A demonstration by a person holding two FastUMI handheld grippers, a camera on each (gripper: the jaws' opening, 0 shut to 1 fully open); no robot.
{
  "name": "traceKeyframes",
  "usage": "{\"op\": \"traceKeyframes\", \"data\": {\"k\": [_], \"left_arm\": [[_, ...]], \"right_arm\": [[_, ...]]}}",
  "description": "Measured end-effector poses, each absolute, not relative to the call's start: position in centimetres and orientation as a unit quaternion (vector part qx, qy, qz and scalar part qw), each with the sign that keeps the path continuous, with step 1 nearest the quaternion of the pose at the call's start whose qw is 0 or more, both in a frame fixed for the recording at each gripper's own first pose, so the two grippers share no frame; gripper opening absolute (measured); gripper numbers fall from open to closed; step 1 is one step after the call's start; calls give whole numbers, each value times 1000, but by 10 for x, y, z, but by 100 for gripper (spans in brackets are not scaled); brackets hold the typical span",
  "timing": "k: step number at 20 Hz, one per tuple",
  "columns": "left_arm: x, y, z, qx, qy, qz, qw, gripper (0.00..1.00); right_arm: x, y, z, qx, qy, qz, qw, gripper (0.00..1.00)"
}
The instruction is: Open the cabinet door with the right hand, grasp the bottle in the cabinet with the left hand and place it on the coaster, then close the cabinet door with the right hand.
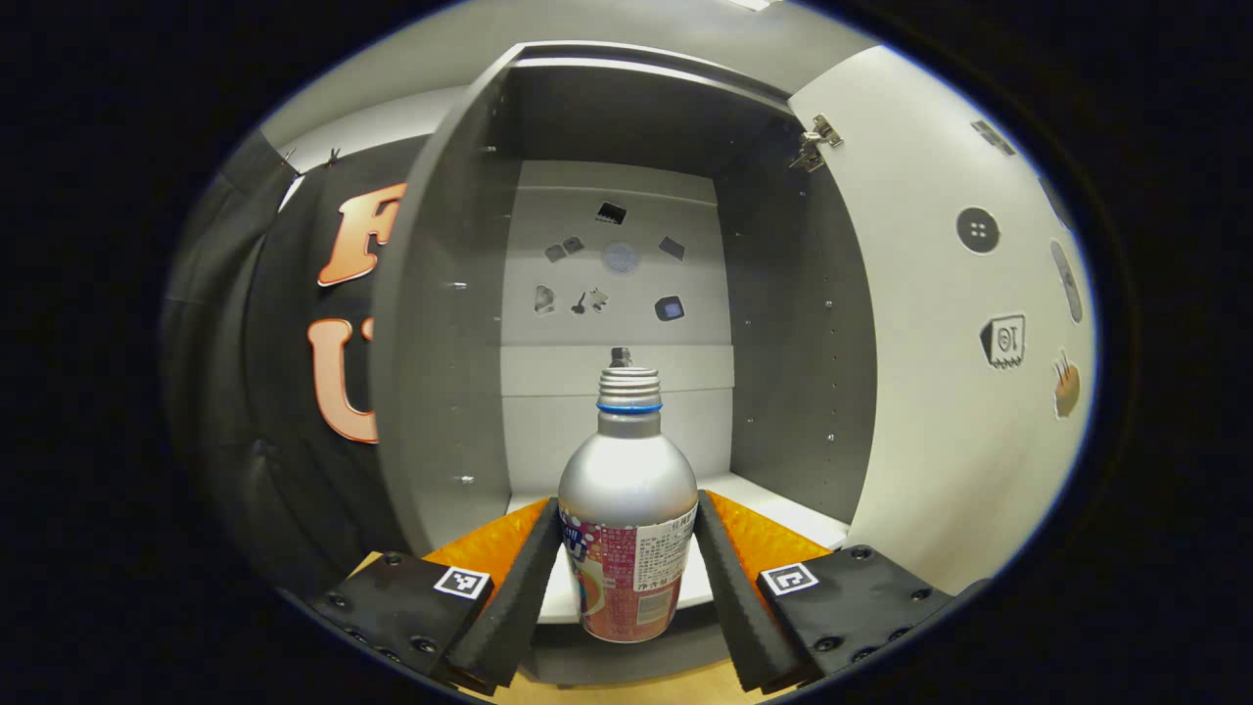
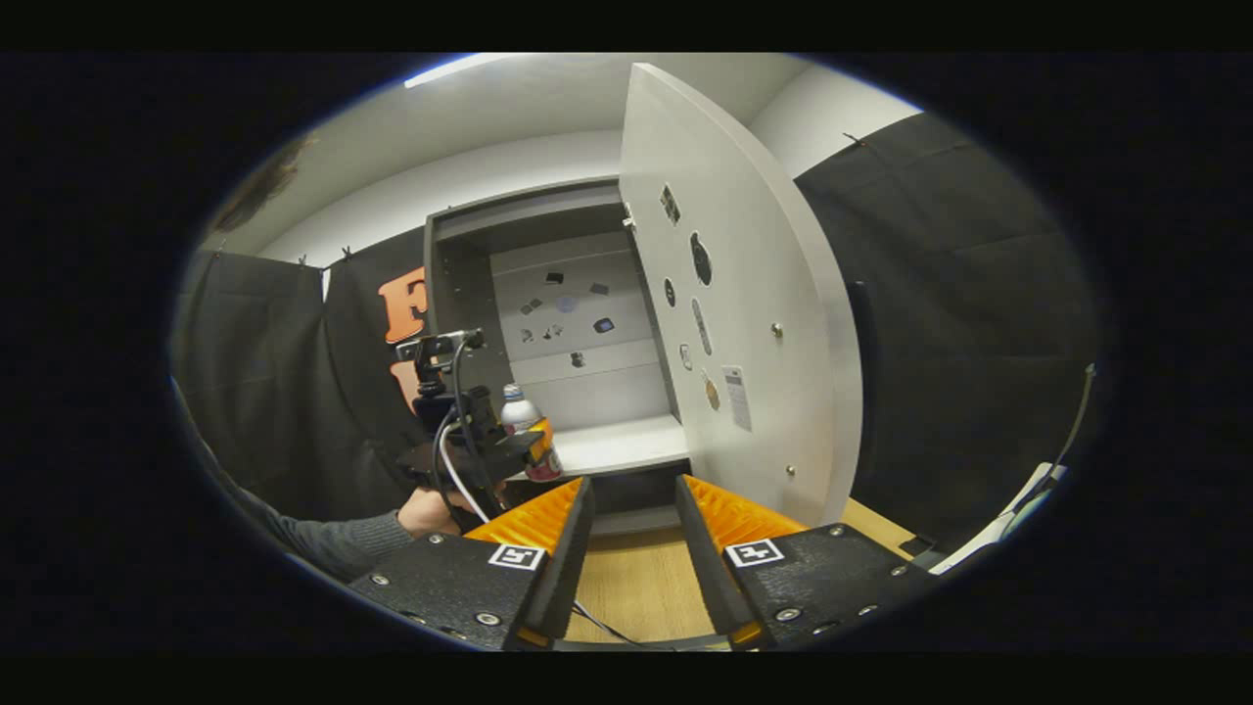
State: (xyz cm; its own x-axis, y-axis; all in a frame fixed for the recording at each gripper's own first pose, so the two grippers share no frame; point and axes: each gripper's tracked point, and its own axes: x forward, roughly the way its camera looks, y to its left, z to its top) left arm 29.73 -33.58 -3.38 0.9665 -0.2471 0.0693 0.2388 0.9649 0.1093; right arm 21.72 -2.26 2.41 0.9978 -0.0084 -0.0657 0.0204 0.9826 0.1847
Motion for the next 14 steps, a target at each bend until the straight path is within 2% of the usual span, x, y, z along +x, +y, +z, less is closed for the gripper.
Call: {"op": "traceKeyframes", "data": {"k": [3, 4, 5, 6, 7, 14], "left_arm": [[255, -313, -56, 53, -37, -107, 992, 84], [242, -308, -64, 49, -32, -105, 993, 86], [231, -301, -73, 51, -28, -100, 993, 86], [222, -295, -82, 53, -24, -97, 994, 87], [214, -289, -93, 54, -18, -93, 994, 87], [162, -259, -192, 55, 50, -65, 995, 84]], "right_arm": [[210, -16, 19, 105, 45, 10, 993, 53], [208, -15, 18, 109, 49, 14, 993, 46], [206, -13, 15, 114, 54, 18, 992, 46], [203, -13, 13, 116, 57, 18, 991, 53], [201, -11, 12, 115, 61, 22, 991, 54], [184, -10, -16, 105, 124, 37, 986, 55]]}}
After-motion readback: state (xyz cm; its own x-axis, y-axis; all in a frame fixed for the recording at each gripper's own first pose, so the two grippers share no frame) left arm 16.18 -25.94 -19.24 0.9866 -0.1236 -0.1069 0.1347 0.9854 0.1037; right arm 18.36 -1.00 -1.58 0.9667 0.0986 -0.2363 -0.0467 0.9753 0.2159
